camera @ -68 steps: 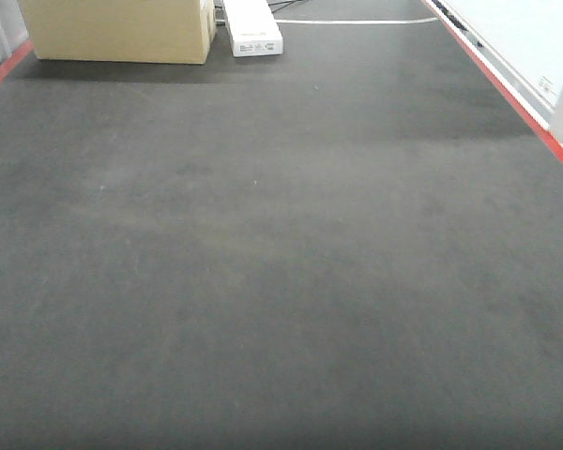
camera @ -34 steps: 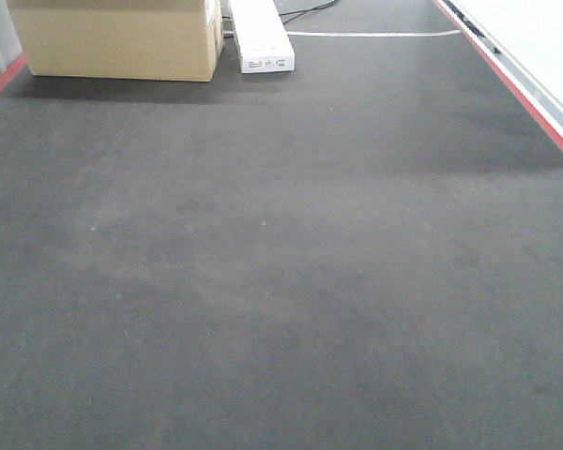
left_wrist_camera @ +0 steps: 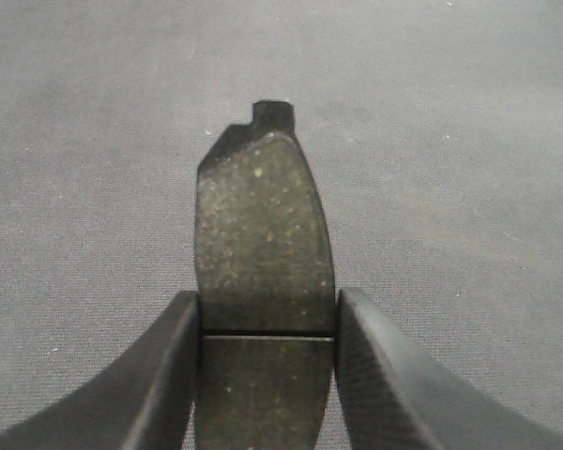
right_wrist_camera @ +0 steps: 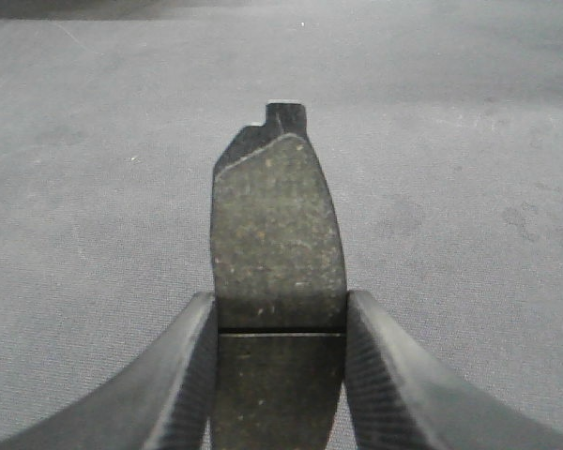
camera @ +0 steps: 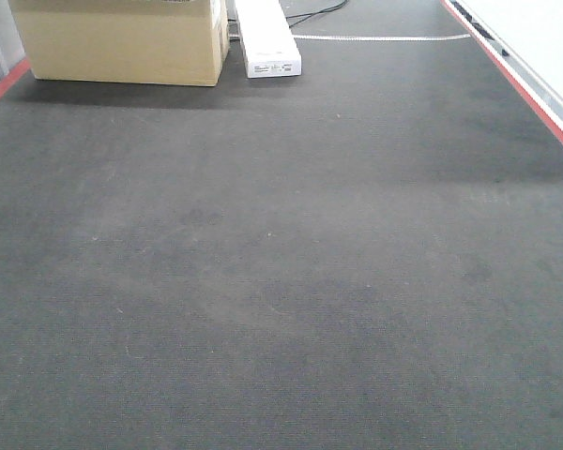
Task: Move and align brake pads A on conveyor
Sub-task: 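Drive up to the black belt conveyor holding both pads, then lower the left gripper and release its brake pad onto the belt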
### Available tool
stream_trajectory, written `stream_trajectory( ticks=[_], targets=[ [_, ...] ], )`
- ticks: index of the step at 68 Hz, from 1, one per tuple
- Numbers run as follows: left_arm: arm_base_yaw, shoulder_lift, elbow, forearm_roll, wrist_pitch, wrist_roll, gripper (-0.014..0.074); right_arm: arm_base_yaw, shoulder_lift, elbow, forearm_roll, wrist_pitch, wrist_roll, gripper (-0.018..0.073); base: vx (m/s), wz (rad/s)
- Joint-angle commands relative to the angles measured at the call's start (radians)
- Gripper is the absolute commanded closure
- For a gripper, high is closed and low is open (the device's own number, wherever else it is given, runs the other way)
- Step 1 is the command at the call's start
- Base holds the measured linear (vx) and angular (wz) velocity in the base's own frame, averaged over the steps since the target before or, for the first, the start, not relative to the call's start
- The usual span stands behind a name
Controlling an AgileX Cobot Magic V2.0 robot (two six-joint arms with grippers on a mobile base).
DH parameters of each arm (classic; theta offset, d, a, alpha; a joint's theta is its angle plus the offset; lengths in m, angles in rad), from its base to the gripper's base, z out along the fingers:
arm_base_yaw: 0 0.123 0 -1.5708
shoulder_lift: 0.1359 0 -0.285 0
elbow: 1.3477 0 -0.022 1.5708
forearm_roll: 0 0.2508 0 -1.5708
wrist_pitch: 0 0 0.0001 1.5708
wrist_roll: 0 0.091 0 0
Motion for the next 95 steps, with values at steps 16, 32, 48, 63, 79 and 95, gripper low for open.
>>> stream_trajectory(
  ticks=[16,32,48,63,79,95],
  targets=[
    [-0.004,0.004,-0.029,-0.007,-0.091,-0.006,0.0603,-0.001,0.006,-0.031,-0.008,-0.088,-0.007,0.0571,0.0,0.0],
    [-0.004,0.004,-0.029,-0.007,-0.091,-0.006,0.0603,-0.001,0.006,-0.031,-0.008,-0.088,-0.007,0.0571,0.0,0.0],
    [-0.004,0.004,-0.029,-0.007,-0.091,-0.006,0.0603,-0.001,0.006,-0.031,-0.008,-0.088,-0.007,0.0571,0.0,0.0],
    [-0.004,0.004,-0.029,-0.007,-0.091,-0.006,0.0603,-0.001,0.006,-0.031,-0.008,-0.088,-0.007,0.0571,0.0,0.0],
    [-0.004,0.031,-0.057,-0.007,-0.09,-0.021,0.0603,-0.001,0.006,-0.031,-0.008,-0.088,-0.007,0.0571,0.0,0.0],
    [-0.004,0.299,-0.232,-0.004,0.002,-0.034,0.0598,-0.001,0.006,-0.031,-0.008,-0.088,-0.007,0.0571,0.0,0.0]
  ],
)
